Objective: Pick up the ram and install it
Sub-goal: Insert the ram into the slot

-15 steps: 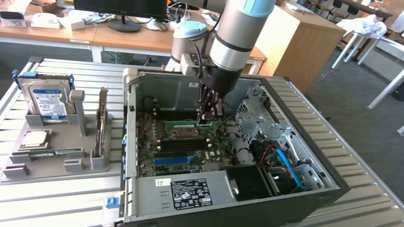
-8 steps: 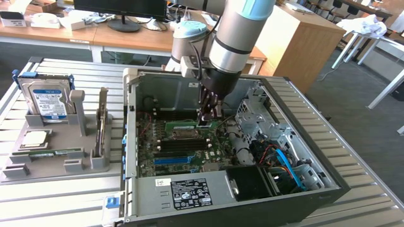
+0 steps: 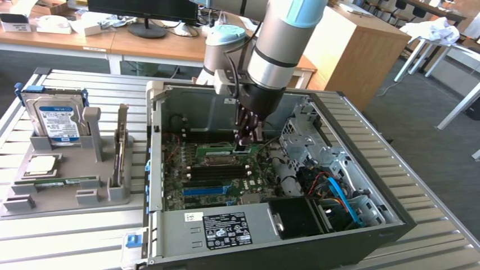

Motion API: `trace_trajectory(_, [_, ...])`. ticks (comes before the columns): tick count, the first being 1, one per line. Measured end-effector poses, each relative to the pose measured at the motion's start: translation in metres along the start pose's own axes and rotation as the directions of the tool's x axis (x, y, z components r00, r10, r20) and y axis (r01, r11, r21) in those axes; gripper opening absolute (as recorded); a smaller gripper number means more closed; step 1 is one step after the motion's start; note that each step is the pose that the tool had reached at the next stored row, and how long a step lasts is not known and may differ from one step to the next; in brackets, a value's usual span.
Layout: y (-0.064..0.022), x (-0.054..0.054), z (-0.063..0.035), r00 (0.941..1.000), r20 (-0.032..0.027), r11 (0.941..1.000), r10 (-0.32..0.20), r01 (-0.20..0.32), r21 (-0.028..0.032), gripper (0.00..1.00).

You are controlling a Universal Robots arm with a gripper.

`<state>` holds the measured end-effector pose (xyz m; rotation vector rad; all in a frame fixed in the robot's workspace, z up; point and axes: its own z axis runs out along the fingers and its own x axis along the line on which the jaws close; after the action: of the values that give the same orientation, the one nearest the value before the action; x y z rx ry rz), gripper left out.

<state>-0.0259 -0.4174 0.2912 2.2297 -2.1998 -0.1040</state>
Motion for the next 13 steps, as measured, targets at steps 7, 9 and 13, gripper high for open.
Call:
trace_trajectory(7, [-0.0003, 0.0002, 0.0051, 1.0, 0.0, 1.0, 0.0, 0.0, 0.0, 0.11])
trace_trajectory(9, [-0.0003, 0.0003, 0.0066, 1.0, 0.0001, 1.0, 0.0, 0.0, 0.0001, 0.11])
trace_trajectory(13, [-0.0005, 0.0004, 0.0093, 1.0, 0.0, 1.0, 0.0, 0.0, 0.0, 0.11])
